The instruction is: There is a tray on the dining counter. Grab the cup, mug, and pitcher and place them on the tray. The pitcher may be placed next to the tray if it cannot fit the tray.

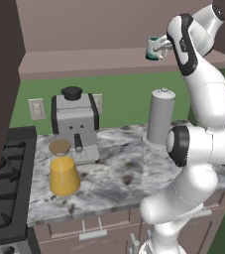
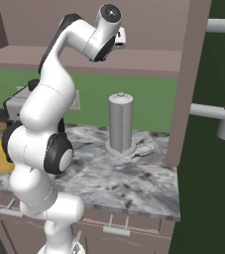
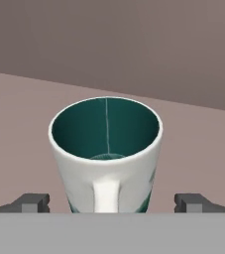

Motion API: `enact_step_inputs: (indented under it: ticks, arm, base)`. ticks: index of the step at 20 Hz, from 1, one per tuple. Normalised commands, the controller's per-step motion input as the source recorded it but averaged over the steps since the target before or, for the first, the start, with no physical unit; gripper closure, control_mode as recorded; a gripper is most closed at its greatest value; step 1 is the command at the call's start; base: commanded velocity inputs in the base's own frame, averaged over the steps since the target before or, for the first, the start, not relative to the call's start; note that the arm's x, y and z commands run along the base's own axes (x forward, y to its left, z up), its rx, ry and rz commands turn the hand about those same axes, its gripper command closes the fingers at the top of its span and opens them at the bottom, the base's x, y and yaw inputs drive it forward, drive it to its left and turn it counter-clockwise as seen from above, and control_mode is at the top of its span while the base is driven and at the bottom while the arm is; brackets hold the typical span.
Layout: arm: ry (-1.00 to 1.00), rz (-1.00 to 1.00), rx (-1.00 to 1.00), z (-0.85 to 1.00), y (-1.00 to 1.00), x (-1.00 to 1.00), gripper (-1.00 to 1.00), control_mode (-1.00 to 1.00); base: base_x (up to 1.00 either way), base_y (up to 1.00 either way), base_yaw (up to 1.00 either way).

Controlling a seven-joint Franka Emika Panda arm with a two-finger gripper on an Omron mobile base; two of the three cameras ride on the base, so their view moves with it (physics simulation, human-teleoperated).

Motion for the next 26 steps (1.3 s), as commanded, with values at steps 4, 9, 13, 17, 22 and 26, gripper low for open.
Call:
enact_step_inputs:
  ticks: [4, 9, 13, 17, 22, 26]
  arm:
    - [0.0, 0.0, 0.0, 0.0, 0.0, 0.0, -1.0, -1.0]
    - [0.0, 0.0, 0.0, 0.0, 0.0, 0.0, 1.0, -1.0]
    - [0.0, 0.0, 0.0, 0.0, 0.0, 0.0, 1.0, -1.0]
    - [0.0, 0.0, 0.0, 0.0, 0.0, 0.0, 1.0, -1.0]
    - [0.0, 0.0, 0.0, 0.0, 0.0, 0.0, 1.0, -1.0]
    - [0.0, 0.0, 0.0, 0.0, 0.0, 0.0, 1.0, -1.0]
  base:
    - [0.0, 0.0, 0.0]
    - [0.0, 0.0, 0.0]
    - [0.0, 0.0, 0.0]
    - [0.0, 0.0, 0.0]
    - [0.0, 0.0, 0.0]
    - [0.0, 0.0, 0.0]
